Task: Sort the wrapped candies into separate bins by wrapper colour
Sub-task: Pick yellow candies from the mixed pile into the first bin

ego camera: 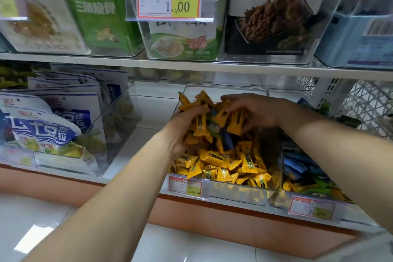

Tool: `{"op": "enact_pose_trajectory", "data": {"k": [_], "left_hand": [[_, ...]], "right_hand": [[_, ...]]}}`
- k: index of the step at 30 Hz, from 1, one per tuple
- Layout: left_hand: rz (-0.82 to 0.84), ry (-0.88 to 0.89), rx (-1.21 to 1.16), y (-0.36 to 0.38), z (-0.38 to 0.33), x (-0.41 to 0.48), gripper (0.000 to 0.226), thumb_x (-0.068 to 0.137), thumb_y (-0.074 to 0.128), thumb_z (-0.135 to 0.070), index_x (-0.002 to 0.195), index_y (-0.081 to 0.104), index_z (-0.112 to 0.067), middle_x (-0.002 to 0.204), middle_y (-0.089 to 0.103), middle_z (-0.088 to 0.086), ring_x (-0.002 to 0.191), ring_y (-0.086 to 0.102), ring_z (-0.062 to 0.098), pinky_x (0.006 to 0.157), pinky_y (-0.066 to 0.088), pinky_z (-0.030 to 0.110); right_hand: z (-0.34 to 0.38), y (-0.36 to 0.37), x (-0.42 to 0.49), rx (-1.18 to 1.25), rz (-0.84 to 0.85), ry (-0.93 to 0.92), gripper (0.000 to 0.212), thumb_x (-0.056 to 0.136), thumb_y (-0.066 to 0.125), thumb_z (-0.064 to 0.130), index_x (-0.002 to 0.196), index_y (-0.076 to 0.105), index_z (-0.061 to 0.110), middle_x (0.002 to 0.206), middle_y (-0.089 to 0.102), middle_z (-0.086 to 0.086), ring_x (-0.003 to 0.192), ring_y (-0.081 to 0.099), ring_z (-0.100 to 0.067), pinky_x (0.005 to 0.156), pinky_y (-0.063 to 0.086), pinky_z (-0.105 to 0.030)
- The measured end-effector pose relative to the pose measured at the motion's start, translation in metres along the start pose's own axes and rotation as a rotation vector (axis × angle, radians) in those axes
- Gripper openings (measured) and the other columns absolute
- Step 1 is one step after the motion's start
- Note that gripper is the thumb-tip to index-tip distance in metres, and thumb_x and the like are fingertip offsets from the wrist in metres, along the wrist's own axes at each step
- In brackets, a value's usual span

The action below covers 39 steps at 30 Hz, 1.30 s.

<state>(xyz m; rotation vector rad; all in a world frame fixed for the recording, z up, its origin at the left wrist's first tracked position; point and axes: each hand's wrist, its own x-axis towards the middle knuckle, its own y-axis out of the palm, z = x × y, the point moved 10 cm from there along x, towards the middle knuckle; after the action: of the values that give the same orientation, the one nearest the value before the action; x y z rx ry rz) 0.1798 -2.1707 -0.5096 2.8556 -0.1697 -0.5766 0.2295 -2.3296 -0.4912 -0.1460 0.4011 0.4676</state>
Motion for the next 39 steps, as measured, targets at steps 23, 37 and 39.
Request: {"op": "enact_pose_trajectory", "data": {"k": [23,37,39], "left_hand": [[-0.029,0.394,1.212,0.022,-0.015,-0.027,0.032,0.087,0.063,-0.036,0.117,0.063,-0.026,0.114,0.068,0.000,0.098,0.062,0.019,0.069,0.044,0.020],[0.024,0.275,1.666,0.037,-0.004,-0.015,0.055,0.070,0.046,-0.074,0.068,0.060,-0.021,0.073,0.058,-0.003,0.078,0.059,0.021,0.065,0.044,0.032],[0.005,0.327,1.536,0.040,-0.007,-0.011,0.044,0.089,0.054,-0.055,0.071,0.062,-0.016,0.071,0.060,0.001,0.073,0.062,0.022,0.057,0.043,0.030]], "right_hand": [[0.016,0.026,-0.034,-1.378,-0.259,-0.254,0.033,0.094,0.058,0.043,0.127,0.059,0.037,0.126,0.061,0.002,0.113,0.057,-0.024,0.087,0.048,-0.038],[0.002,-0.016,-0.137,-0.953,-0.616,-0.454,0.029,0.095,0.061,0.038,0.120,0.065,0.024,0.107,0.069,0.002,0.099,0.063,-0.020,0.083,0.052,-0.038],[0.002,-0.015,-0.139,-0.933,-0.622,-0.485,0.022,0.093,0.062,0.038,0.109,0.067,0.024,0.096,0.069,0.004,0.090,0.062,-0.017,0.076,0.052,-0.037]]}}
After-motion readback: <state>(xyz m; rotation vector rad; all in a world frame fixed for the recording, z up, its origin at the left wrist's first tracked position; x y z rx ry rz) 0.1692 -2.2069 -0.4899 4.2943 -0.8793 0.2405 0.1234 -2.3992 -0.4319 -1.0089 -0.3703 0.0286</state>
